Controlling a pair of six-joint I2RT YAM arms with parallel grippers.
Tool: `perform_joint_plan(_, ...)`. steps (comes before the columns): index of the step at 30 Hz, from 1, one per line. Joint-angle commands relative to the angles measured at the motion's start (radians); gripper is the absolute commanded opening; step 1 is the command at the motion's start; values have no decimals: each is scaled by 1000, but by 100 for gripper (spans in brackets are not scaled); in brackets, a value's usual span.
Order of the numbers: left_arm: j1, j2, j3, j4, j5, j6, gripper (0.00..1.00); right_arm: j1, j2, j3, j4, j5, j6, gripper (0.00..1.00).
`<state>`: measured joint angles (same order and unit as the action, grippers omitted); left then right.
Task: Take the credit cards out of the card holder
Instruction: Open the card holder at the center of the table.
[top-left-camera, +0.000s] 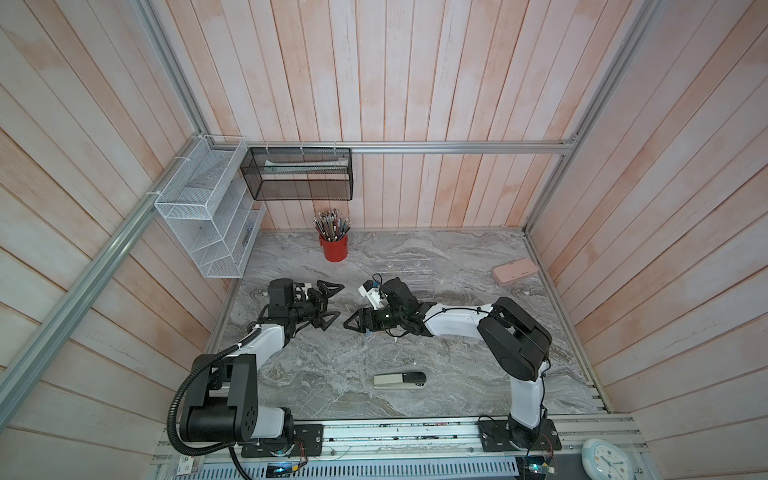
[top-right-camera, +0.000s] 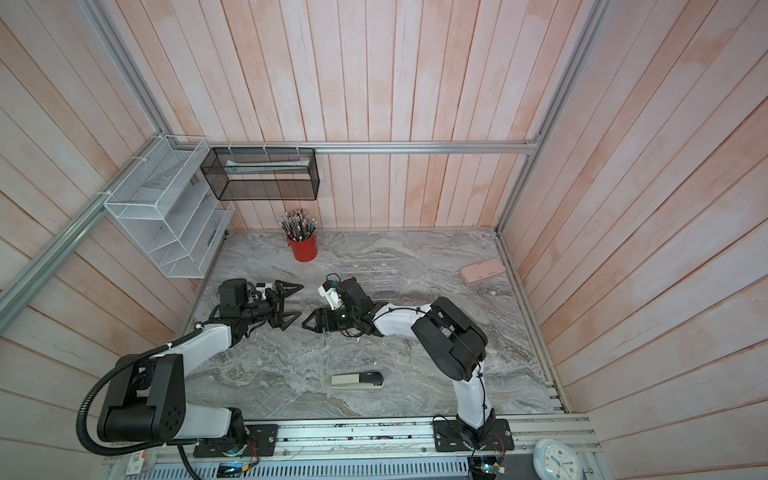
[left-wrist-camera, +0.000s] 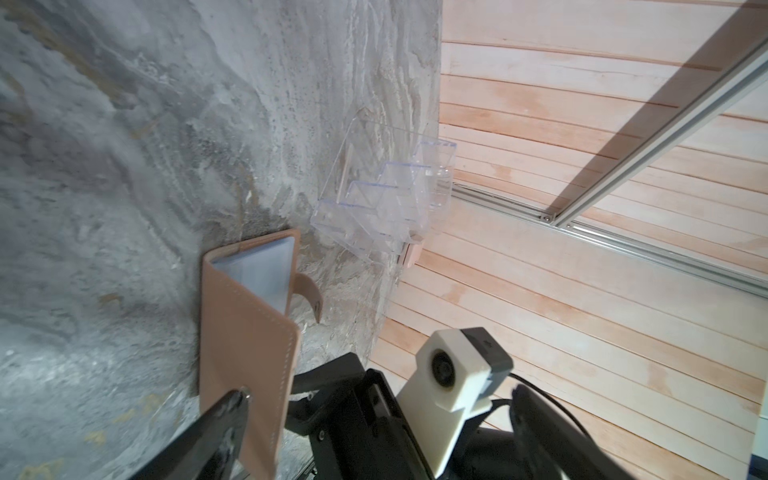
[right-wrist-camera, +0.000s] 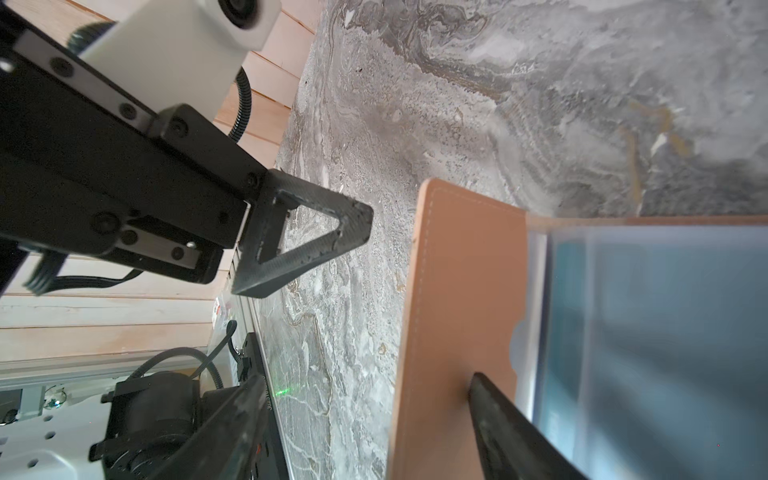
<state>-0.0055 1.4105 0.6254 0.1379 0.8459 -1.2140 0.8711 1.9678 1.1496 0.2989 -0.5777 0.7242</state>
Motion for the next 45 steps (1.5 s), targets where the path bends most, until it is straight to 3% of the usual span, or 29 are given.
perform_joint_plan(1,-1,14,50,-121,-36,127,99,9,-33,-20,11,10,-22,76)
perform_joint_plan(14,-88,158,158,-266,-93,282,92,10,-56,-50,32,14,-32,75)
perform_joint_plan(38,-105,247,191,-405,-152,443,48,11,-84,-80,34,29,-42,74)
perform_joint_plan(40,-104,248,181,-403,-150,444,39,11,-88,-83,32,28,-42,74)
perform_joint_plan(45,-104,250,177,-410,-161,463,33,-7,-139,-107,-5,58,-50,74)
